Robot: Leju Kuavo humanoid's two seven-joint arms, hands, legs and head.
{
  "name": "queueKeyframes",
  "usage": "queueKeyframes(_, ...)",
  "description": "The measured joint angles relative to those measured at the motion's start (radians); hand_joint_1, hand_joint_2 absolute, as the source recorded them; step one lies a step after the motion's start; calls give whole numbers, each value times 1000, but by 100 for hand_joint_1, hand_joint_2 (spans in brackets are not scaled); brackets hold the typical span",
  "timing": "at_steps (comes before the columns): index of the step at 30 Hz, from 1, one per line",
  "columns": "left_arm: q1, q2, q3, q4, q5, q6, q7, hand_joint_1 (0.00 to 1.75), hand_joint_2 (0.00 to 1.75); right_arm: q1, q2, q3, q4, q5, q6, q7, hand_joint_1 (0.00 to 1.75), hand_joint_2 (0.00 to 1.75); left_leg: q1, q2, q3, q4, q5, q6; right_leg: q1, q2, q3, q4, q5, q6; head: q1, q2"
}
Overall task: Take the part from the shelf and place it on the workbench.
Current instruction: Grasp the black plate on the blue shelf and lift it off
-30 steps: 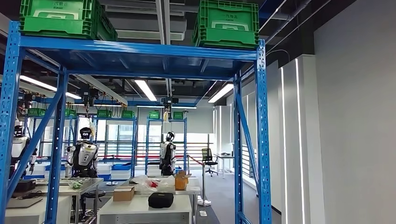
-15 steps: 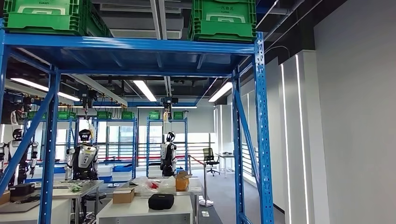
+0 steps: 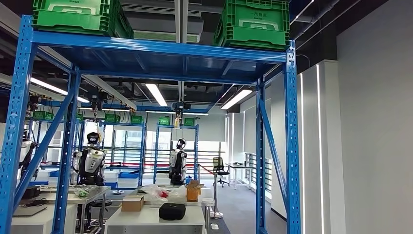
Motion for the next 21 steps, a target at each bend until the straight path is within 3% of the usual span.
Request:
queueKeyframes(1,0,-1,0,0,0,0,0,0,0,0,-1,-1,0,0,0,1,0,0,-3,-1,5,0,-7,-2,5,-1,26,-63,32,-10,2,0)
queueKeyframes(3,1,-1,0,0,0,0,0,0,0,0,-4,-5,0,-2,-1,3,0,0,-6,0,7,0,-18,-10,12,-1,64,-145,50,-24,4,0)
queueKeyframes(6,0,1,0,0,0,0,0,0,0,0,-6,-12,-1,-5,-3,4,0,0,-4,4,14,-6,-27,-25,13,4,79,-168,39,-32,3,0)
queueKeyframes(8,1,2,0,0,0,1,-1,0,0,1,-6,-16,-1,-6,-3,11,0,0,-3,6,5,29,-52,-38,4,4,94,-183,39,-39,4,0)
queueKeyframes(11,-1,3,1,0,-1,3,-8,0,0,8,-14,-27,2,-12,-1,39,0,0,10,6,-86,206,-124,-58,-3,-1,111,-191,31,-42,10,0)
queueKeyframes(12,-2,2,1,0,-1,4,-11,0,0,14,-20,-31,4,-16,0,48,0,0,15,6,-115,254,-132,-64,-5,-2,116,-191,26,-41,12,0)
queueKeyframes(13,-4,2,2,0,0,4,-14,0,0,21,-28,-37,7,-22,0,56,0,0,20,6,-129,271,-121,-68,-6,-2,121,-190,21,-38,13,0)
queueKeyframes(14,-4,1,2,-1,1,5,-13,0,0,29,-37,-46,10,-28,-1,60,0,0,24,6,-125,251,-90,-72,-8,-1,128,-189,16,-34,13,0)
queueKeyframes(16,-3,1,2,0,5,5,-8,0,0,45,-61,-71,17,-40,-6,65,0,0,29,5,-84,137,-4,-74,-13,0,141,-185,3,-24,14,0)
queueKeyframes(17,-1,1,2,0,7,5,-6,0,0,53,-75,-85,20,-45,-10,67,0,0,29,5,-64,85,23,-72,-13,1,146,-182,-2,-17,16,0)
queueKeyframes(18,0,2,2,0,9,5,-3,0,0,61,-88,-98,23,-48,-16,68,0,0,28,4,-50,46,30,-65,-13,1,146,-179,-5,-10,16,0)
queueKeyframes(21,2,2,4,0,12,8,-3,0,0,83,-124,-137,27,-56,-30,71,0,0,23,2,-40,15,12,-34,-12,-1,141,-183,-5,12,12,0)
